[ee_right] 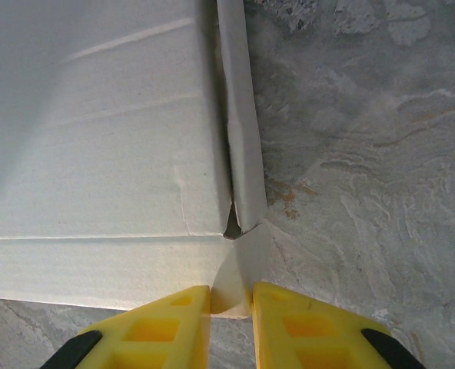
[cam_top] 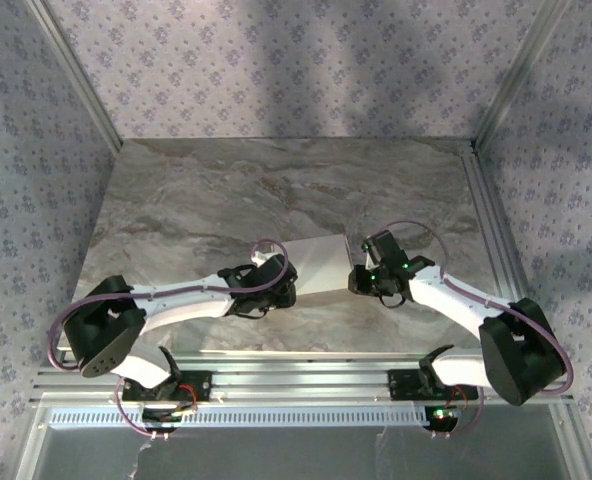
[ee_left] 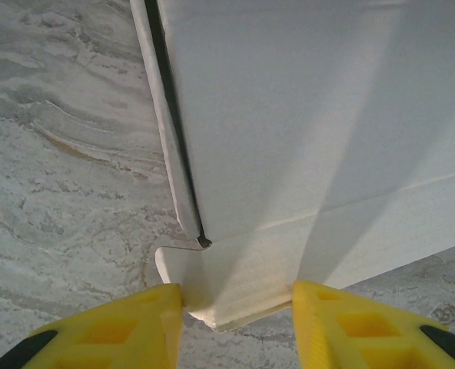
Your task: Fold the paper box
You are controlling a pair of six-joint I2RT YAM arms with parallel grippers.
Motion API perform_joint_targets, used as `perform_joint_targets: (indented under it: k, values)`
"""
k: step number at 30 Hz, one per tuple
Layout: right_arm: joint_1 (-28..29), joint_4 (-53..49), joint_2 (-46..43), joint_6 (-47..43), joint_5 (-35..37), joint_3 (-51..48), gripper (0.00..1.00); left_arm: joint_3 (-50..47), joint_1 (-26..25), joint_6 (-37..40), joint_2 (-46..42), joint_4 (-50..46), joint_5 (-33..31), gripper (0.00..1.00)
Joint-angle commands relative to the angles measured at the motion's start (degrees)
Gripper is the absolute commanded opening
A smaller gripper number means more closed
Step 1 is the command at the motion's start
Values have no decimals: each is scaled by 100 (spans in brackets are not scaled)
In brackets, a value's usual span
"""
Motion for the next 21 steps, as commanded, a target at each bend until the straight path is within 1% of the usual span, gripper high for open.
perform_joint_targets:
  k: [1, 16, 21]
  values:
    - [-21, -80, 11, -57, -101, 115, 21, 202, -37, 104, 36, 160, -83, 41]
    - [-12, -46, 16, -45, -158, 121, 21, 244, -31, 167, 118, 193, -97, 34]
    - [-12, -55, 29, -40, -166, 132, 21, 231, -25, 184, 119, 184, -122, 33]
